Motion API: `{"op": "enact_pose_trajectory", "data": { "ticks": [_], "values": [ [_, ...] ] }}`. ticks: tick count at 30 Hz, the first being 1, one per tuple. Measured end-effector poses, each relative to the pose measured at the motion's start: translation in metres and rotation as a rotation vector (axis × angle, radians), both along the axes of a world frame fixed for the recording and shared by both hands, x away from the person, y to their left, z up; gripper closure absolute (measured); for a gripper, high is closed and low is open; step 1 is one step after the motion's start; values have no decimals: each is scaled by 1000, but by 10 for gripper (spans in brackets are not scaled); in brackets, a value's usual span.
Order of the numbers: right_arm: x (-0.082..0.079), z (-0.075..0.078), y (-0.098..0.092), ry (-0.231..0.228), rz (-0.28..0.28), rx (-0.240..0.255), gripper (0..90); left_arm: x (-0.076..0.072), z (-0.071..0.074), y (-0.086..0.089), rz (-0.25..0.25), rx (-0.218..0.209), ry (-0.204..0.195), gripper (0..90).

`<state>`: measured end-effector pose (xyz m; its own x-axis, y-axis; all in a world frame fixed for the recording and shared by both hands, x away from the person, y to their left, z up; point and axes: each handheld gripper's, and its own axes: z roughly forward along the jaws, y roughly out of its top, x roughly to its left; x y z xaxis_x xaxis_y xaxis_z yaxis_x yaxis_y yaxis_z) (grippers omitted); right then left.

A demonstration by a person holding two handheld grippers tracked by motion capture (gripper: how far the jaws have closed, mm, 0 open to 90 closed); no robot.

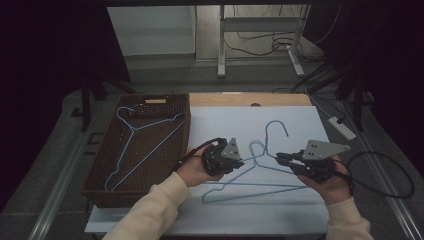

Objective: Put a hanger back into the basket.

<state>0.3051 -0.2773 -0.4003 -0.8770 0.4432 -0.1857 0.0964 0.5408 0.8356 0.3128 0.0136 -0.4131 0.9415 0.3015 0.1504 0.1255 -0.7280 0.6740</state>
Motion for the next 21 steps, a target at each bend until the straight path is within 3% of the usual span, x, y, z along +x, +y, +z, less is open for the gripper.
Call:
{"op": "enact_pose_trajectory", "data": {
  "ticks": [2, 5, 7, 10, 15, 20, 21],
  "values": [
    [-1, 2, -1, -20, -30, 20, 730, -1, 3, 5, 11, -25, 6, 865],
    [-2, 7, -9, -40, -69, 108, 644, -2, 6, 12, 32, -57, 11, 866],
    [-3, 8, -11, -50, -100, 123, 515, -1, 9, 18, 52, -84, 24, 866],
    [-2, 8, -14, -56, -144, 128, 427, 0, 11, 25, 86, -110, 32, 866],
    [-1, 6, -19, -53, -190, 141, 366, 0, 14, 36, 134, -146, 41, 866],
    [1, 5, -28, -55, -236, 162, 365, -3, 17, 47, 189, -181, 36, 866],
    [1, 5, -30, -53, -240, 168, 365, -5, 19, 54, 203, -212, 34, 866]
  ]
}}
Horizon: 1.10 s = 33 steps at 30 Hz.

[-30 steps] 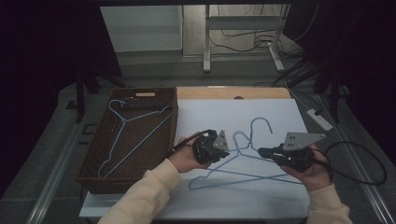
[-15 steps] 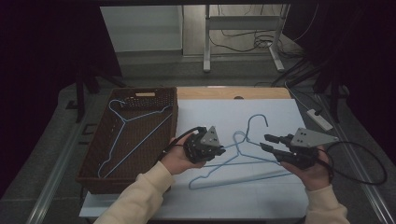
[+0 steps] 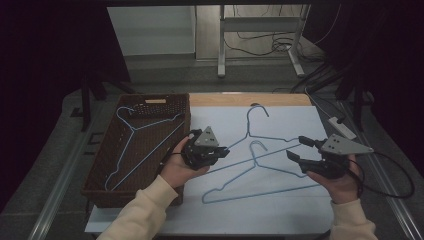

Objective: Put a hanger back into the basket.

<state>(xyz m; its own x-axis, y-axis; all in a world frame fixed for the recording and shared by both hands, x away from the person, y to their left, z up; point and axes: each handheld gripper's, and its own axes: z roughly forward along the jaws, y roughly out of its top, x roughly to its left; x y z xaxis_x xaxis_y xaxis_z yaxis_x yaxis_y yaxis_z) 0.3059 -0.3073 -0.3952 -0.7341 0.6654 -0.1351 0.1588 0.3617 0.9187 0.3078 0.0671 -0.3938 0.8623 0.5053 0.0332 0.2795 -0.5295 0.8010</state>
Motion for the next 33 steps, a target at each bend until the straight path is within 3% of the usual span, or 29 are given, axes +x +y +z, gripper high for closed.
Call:
{"op": "enact_pose_trajectory", "data": {
  "ticks": [1, 3, 16, 28, 33],
  "values": [
    [0, 0, -1, 1, -3, 1, 365, 0, 0, 0, 0, 0, 0, 866],
    [0, -1, -3, 8, -1, 3, 365, -2, 6, 7, 26, -41, -6, 866],
    [2, -12, 0, 53, 13, -18, 362, -13, 29, 40, 83, -124, -32, 866],
    [3, -28, 3, 108, 14, -40, 362, -19, 35, 85, 180, -154, -52, 866],
    [0, -43, 1, 142, 21, -37, 362, -23, 35, 107, 225, -161, -61, 866]
  ]
}}
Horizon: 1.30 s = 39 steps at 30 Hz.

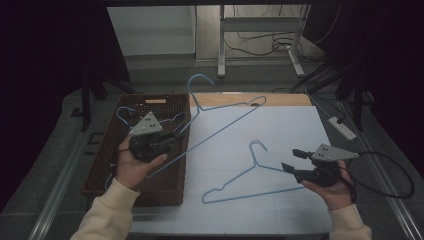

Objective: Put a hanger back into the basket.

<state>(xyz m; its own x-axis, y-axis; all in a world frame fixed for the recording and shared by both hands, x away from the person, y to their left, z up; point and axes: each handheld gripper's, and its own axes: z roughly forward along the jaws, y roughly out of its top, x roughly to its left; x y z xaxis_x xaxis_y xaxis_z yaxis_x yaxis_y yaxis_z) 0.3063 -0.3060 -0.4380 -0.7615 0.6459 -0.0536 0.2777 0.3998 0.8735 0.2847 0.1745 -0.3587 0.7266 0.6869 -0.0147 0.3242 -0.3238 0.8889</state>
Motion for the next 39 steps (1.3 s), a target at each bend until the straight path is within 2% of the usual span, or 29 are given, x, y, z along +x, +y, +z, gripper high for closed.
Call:
{"op": "enact_pose_trajectory", "data": {
  "ticks": [8, 12, 15, 25, 26, 31, 39],
  "values": [
    [-5, -16, -1, 32, 8, -9, 361, -4, 3, 31, 74, -29, -8, 866],
    [-6, -18, -3, 39, 7, 4, 359, -6, 1, 43, 103, -22, -8, 866],
    [-5, -21, -3, 49, 8, -5, 357, -8, -2, 51, 128, -11, -7, 866],
    [-4, -24, 0, 62, 14, -18, 355, -11, -14, 83, 205, -6, 17, 866],
    [-4, -24, 0, 63, 15, -19, 356, -10, -18, 91, 230, 1, 29, 866],
    [-4, -26, 0, 71, 16, -26, 355, -9, -24, 106, 278, 12, 45, 866],
    [-3, -27, -1, 81, 20, -25, 353, -5, -32, 121, 324, 26, 73, 866]
  ]
}}
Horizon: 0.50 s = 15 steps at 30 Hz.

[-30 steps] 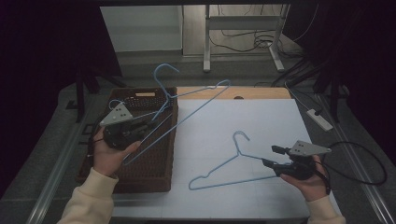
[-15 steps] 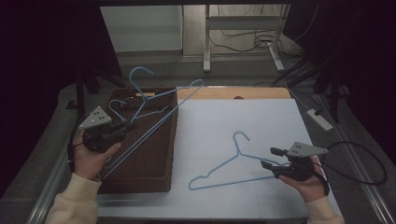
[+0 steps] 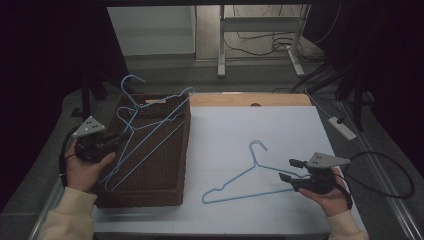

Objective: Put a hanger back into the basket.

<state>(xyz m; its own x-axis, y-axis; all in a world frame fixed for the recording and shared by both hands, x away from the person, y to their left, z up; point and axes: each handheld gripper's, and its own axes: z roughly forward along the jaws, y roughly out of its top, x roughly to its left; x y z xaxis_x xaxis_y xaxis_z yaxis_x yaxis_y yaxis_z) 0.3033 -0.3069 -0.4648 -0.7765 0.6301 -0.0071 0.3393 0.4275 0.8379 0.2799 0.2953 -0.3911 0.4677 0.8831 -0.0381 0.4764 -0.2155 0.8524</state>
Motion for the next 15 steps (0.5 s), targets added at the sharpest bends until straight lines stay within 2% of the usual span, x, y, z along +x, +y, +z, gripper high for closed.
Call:
{"op": "enact_pose_trajectory", "data": {
  "ticks": [7, 15],
  "values": [
    [0, 0, -2, 2, 6, 3, 352, -2, -3, 14, 27, 41, 29, 866],
    [1, -1, 0, 5, 6, -6, 351, 7, -15, 9, 27, 70, 88, 866]
  ]
}}
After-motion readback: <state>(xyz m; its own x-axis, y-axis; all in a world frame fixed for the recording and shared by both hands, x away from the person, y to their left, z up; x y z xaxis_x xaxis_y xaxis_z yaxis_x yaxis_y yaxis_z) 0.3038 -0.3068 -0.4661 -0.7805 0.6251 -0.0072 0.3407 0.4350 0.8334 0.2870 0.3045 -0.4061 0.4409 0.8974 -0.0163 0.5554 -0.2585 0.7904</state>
